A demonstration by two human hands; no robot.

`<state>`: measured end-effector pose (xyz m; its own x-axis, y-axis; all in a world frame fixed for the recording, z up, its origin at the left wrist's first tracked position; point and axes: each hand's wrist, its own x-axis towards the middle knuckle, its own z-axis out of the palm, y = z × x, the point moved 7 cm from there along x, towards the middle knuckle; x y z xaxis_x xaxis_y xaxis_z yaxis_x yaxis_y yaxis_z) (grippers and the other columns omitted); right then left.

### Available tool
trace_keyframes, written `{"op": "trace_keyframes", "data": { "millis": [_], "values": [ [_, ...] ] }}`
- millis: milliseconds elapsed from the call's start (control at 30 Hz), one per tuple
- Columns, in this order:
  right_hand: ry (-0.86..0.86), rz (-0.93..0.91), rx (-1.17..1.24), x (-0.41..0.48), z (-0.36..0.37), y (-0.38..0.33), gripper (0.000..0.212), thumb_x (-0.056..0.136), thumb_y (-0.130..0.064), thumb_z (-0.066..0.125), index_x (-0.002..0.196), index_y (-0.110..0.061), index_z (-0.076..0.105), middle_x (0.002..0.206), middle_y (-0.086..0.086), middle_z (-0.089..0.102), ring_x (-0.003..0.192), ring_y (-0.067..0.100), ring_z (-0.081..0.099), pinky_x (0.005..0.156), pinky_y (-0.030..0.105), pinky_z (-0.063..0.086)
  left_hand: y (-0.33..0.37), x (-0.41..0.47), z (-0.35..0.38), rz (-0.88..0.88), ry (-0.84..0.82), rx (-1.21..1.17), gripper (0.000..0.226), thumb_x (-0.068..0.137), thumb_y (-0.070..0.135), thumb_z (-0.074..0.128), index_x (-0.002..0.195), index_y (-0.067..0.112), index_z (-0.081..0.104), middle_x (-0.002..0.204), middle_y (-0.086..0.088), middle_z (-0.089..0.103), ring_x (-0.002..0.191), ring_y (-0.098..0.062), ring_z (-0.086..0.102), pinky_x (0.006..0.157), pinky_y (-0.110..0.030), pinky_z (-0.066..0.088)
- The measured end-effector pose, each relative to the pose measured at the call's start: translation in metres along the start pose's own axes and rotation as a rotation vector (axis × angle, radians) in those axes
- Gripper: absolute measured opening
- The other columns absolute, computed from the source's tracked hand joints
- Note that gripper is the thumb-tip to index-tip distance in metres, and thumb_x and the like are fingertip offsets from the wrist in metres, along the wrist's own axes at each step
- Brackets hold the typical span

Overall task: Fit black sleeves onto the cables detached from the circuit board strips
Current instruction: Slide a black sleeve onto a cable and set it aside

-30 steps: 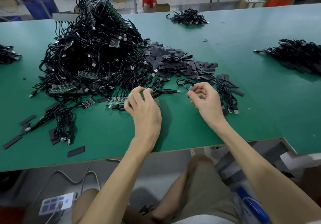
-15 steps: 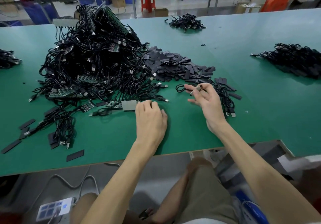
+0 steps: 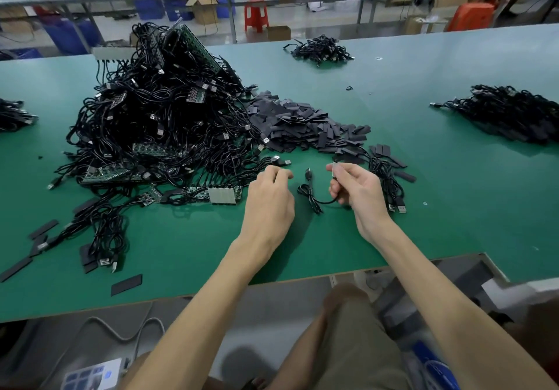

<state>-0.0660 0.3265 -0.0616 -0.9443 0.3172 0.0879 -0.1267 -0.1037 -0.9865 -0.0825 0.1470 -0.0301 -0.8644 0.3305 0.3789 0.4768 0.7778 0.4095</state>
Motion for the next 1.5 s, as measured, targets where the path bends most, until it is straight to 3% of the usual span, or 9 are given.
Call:
{"op": "trace_keyframes", "data": {
  "millis": [200, 367, 467, 600, 733, 933, 1133, 1367, 1500],
  "values": [
    [0.054, 0.026, -0.059, 0.003, -0.002, 0.003, 0.026, 0.103, -0.018, 0.054, 0.089, -0.008, 0.073, 0.051, -0.006, 0.042, 0.047, 0.011, 0.037, 0.046, 0.020, 0.030, 0.021, 0.063, 0.025, 0.075, -0.213, -0.124, 0.047, 0.101, -0.002, 0.038, 0.145, 0.008, 0.051, 0.147, -0.010, 0.052, 0.132, -0.028, 0.052, 0.109, -0.043, 0.042],
    [0.087, 0.014, -0.046, 0.004, -0.004, 0.003, 0.025, 0.099, -0.013, 0.053, 0.082, -0.001, 0.068, 0.050, -0.001, 0.033, 0.046, 0.014, 0.027, 0.044, 0.023, 0.024, 0.045, 0.088, 0.070, 0.204, -0.489, -0.065, 0.062, 0.098, -0.006, 0.046, 0.157, 0.010, 0.034, 0.165, -0.007, 0.029, 0.151, -0.024, 0.029, 0.122, -0.033, 0.023],
    [0.149, 0.011, -0.017, 0.003, -0.008, 0.003, 0.026, 0.100, -0.011, 0.050, 0.081, -0.007, 0.067, 0.050, -0.002, 0.032, 0.046, 0.014, 0.025, 0.044, 0.023, 0.022, 0.042, 0.086, 0.092, 0.263, -0.564, 0.029, 0.056, 0.106, 0.001, 0.038, 0.160, 0.012, 0.026, 0.168, -0.003, 0.020, 0.156, -0.021, 0.016, 0.125, -0.035, 0.015],
    [0.149, 0.014, -0.008, 0.005, -0.007, 0.003, 0.025, 0.098, -0.008, 0.050, 0.080, -0.005, 0.067, 0.050, -0.001, 0.031, 0.047, 0.015, 0.025, 0.044, 0.023, 0.022, 0.035, 0.080, 0.095, 0.279, -0.423, 0.152, 0.048, 0.108, 0.016, 0.035, 0.156, 0.018, 0.037, 0.164, 0.001, 0.033, 0.152, -0.016, 0.025, 0.124, -0.038, 0.014],
    [0.141, 0.015, -0.010, 0.005, -0.008, 0.003, 0.023, 0.097, -0.010, 0.052, 0.081, -0.004, 0.068, 0.051, -0.002, 0.032, 0.047, 0.015, 0.026, 0.043, 0.022, 0.024, 0.039, 0.071, 0.073, 0.305, -0.206, 0.201, 0.031, 0.102, 0.014, 0.043, 0.125, 0.017, 0.063, 0.124, -0.003, 0.066, 0.122, -0.023, 0.057, 0.115, -0.034, 0.022],
    [0.131, 0.004, 0.006, 0.005, -0.005, 0.004, 0.026, 0.100, -0.011, 0.052, 0.084, -0.001, 0.068, 0.050, -0.004, 0.032, 0.047, 0.013, 0.028, 0.043, 0.021, 0.027, 0.025, 0.046, 0.050, 0.251, -0.068, 0.242, 0.022, 0.103, 0.030, 0.051, 0.119, 0.018, 0.061, 0.118, 0.000, 0.065, 0.116, -0.024, 0.056, 0.109, -0.033, 0.029],
    [0.115, 0.007, -0.030, 0.005, -0.003, 0.004, 0.026, 0.102, -0.010, 0.050, 0.087, 0.002, 0.068, 0.048, -0.005, 0.040, 0.046, 0.011, 0.031, 0.044, 0.020, 0.030, 0.007, 0.041, 0.042, 0.118, -0.086, 0.214, 0.032, 0.100, 0.040, 0.059, 0.119, 0.015, 0.062, 0.122, -0.004, 0.058, 0.121, -0.026, 0.048, 0.102, -0.036, 0.032],
    [0.095, -0.024, -0.046, 0.007, -0.003, 0.005, 0.026, 0.101, -0.016, 0.055, 0.086, -0.003, 0.072, 0.062, 0.011, 0.044, 0.049, 0.012, 0.035, 0.046, 0.021, 0.033, 0.013, 0.039, 0.044, 0.176, -0.053, 0.252, 0.020, 0.103, 0.031, 0.055, 0.110, 0.014, 0.063, 0.117, -0.005, 0.059, 0.117, -0.028, 0.050, 0.094, -0.036, 0.034],
    [0.052, -0.047, -0.065, 0.007, 0.000, 0.006, 0.025, 0.105, -0.022, 0.057, 0.095, -0.005, 0.073, 0.055, -0.005, 0.044, 0.052, 0.010, 0.037, 0.050, 0.020, 0.035, 0.009, 0.033, 0.040, 0.203, 0.041, 0.239, 0.009, 0.104, 0.018, 0.053, 0.103, 0.013, 0.061, 0.109, -0.005, 0.059, 0.106, -0.028, 0.055, 0.088, -0.036, 0.037]
  ]
}}
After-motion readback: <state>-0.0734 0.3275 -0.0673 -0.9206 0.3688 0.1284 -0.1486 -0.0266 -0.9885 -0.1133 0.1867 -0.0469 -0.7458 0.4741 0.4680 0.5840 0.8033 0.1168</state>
